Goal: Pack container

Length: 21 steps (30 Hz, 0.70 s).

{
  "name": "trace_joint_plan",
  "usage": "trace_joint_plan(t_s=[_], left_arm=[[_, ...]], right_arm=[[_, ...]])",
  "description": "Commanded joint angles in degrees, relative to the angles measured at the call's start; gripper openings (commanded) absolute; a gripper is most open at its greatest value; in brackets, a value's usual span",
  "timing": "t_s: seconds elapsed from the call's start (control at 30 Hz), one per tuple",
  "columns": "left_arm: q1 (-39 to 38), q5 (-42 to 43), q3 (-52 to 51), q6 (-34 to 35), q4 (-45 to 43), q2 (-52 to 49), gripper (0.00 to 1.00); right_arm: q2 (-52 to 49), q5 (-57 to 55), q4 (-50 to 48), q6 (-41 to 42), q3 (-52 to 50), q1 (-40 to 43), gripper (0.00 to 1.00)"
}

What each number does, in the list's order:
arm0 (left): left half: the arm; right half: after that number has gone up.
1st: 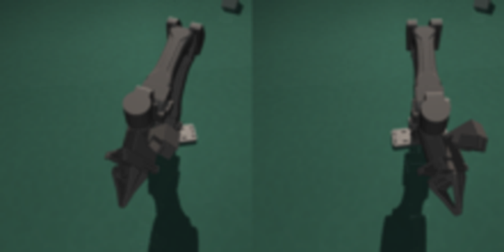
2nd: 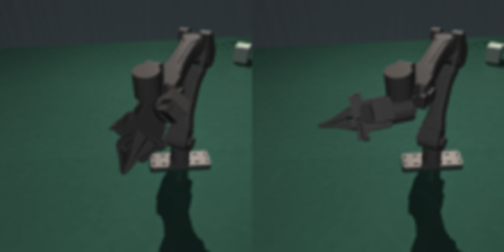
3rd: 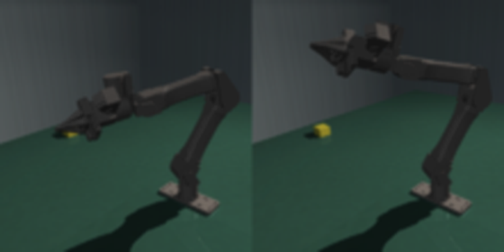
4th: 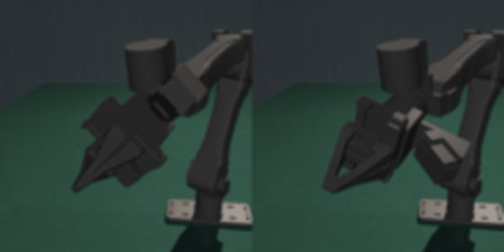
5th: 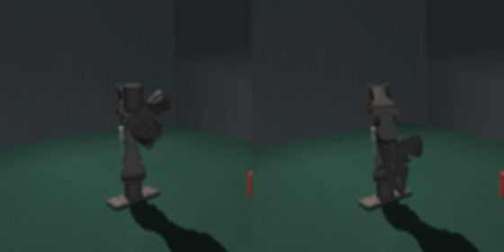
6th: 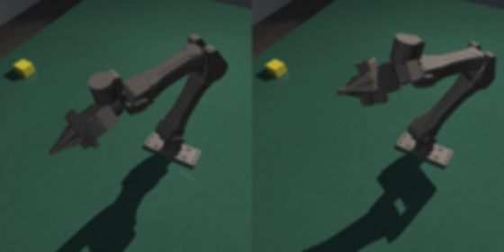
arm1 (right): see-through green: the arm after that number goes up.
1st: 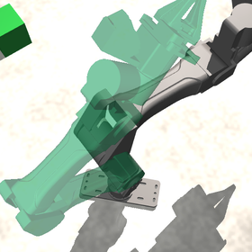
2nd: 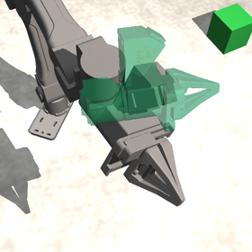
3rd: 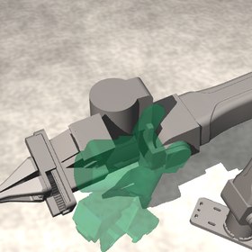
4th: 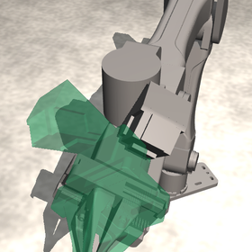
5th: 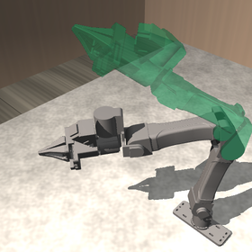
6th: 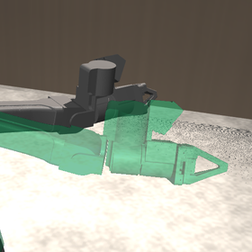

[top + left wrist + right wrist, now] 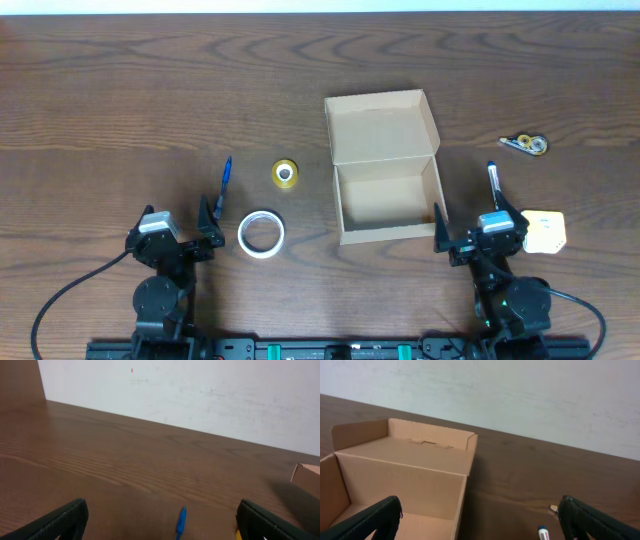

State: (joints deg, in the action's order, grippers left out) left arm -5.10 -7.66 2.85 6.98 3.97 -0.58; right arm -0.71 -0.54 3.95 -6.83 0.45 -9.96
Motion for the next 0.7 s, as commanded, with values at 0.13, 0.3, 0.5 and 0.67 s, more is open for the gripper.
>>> trace_joint_plan(t_s=[0.13,0.3,0.5,0.67], left_arm=[[-0.2,0.2,-2.1,-1.0,0.7,0.4,0.95],[-0.2,0.2,-2.1,-1.0,0.7,0.4,0.95],[-0.2,0.2,-2.1,-1.0,0.7,0.4,0.95],[-0.2,0.2,-2.1,-1.0,0.7,0.4,0.95]], right_arm=[[0.3,-0.5,0.2,9.7,-0.1,0.3,0.99],[0.3,-0.5,-1.4,19.7,-0.1,0.3,0.99],[0.3,-0.5,-13.2,19.6,-0.1,0.3,0.99],[0.3,-0.5,-14.4,19.7,-0.1,0.3,0.99]])
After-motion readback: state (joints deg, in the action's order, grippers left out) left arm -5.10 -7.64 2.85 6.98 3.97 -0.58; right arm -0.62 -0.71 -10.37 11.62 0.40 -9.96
